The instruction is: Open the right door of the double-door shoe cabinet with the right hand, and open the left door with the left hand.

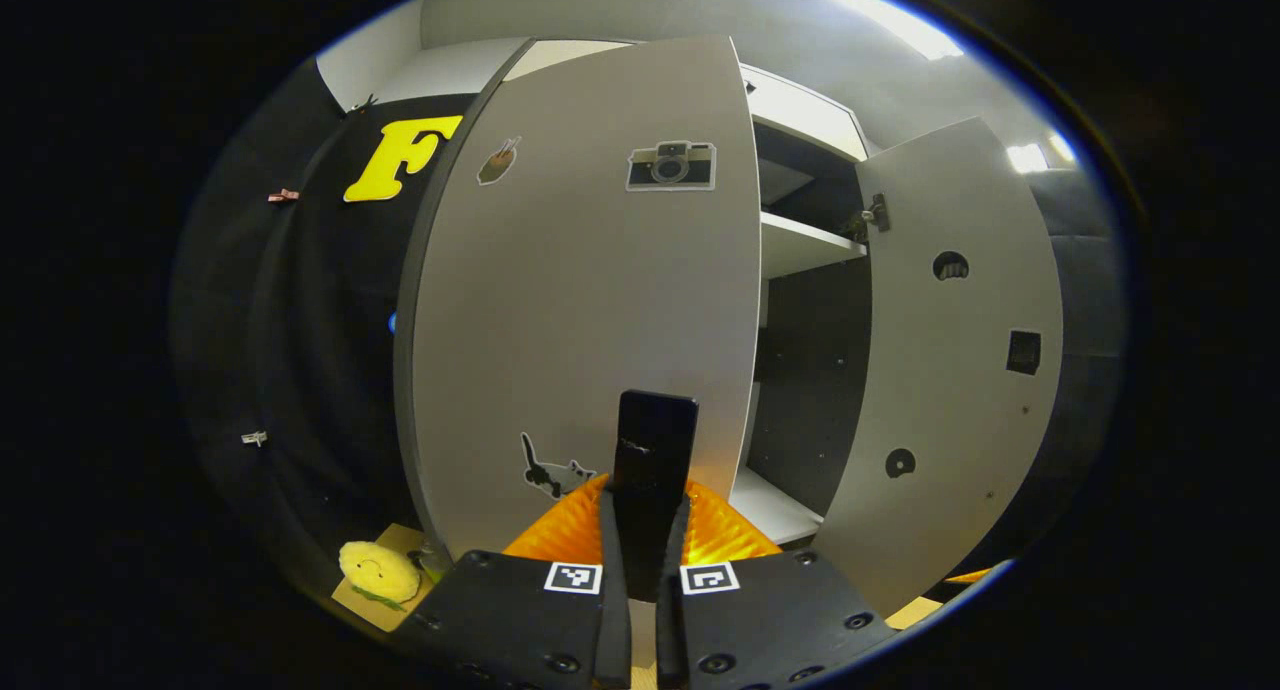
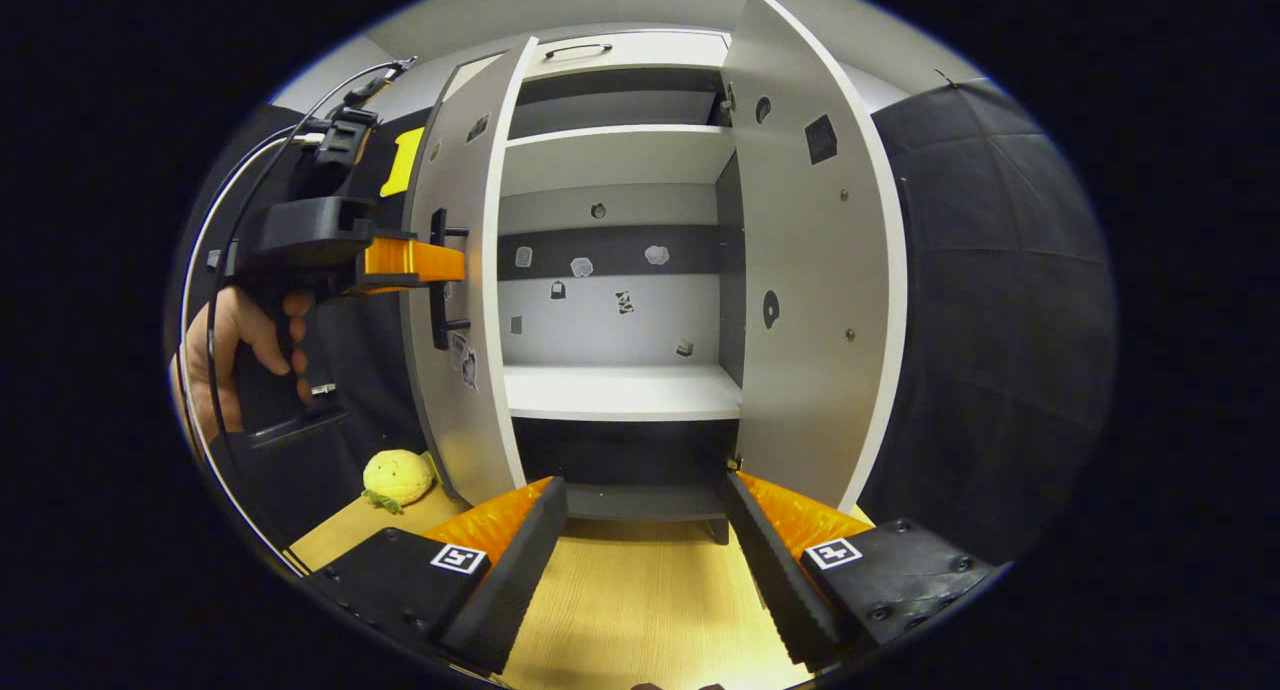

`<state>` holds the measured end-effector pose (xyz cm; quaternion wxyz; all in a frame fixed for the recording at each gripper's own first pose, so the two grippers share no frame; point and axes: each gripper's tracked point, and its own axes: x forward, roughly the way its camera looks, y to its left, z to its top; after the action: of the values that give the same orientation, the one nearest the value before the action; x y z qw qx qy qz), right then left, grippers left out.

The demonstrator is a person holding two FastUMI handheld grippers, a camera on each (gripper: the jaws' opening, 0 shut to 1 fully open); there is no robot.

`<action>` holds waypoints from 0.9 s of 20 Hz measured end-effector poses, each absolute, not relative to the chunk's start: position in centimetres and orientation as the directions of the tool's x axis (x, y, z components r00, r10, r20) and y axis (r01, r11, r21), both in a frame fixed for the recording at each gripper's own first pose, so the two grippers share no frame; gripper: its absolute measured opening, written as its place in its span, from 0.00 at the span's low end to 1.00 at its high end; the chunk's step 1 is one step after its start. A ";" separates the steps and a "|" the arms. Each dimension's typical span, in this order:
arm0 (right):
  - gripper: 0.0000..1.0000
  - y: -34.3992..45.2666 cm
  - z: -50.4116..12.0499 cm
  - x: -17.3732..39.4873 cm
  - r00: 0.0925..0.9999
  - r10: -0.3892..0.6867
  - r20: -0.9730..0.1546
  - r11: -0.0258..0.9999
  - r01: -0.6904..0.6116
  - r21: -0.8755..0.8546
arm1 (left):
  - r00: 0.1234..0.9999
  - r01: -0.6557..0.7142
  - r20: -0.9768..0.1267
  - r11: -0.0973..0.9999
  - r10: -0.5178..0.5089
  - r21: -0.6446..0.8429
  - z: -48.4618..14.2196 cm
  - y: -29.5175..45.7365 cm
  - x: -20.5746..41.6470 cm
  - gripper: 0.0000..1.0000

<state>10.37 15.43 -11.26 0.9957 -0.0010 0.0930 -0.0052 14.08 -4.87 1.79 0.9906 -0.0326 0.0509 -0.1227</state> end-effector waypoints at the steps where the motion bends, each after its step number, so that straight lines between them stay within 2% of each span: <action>1: 1.00 15.7 -11.2 10.2 0.983 -0.015 -0.183 1.000 0.015 0.000 | 0.963 0.246 -0.093 0.967 -0.252 -0.072 1.9 -4.5 13.6 0.15; 12: 1.00 18.4 -11.6 9.3 0.982 -0.033 -0.186 0.999 0.037 0.018 | 0.958 0.262 -0.100 0.962 -0.268 -0.072 2.6 1.0 9.3 0.14; 18: 1.00 19.1 -11.5 9.1 0.984 -0.031 -0.178 0.999 0.035 0.015 | 0.972 0.210 -0.092 0.976 -0.215 -0.062 2.8 4.1 8.0 0.14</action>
<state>9.06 19.15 -11.47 0.9958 0.0091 0.0892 -0.0165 7.98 4.15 2.82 0.9927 -0.0258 0.0489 -0.1069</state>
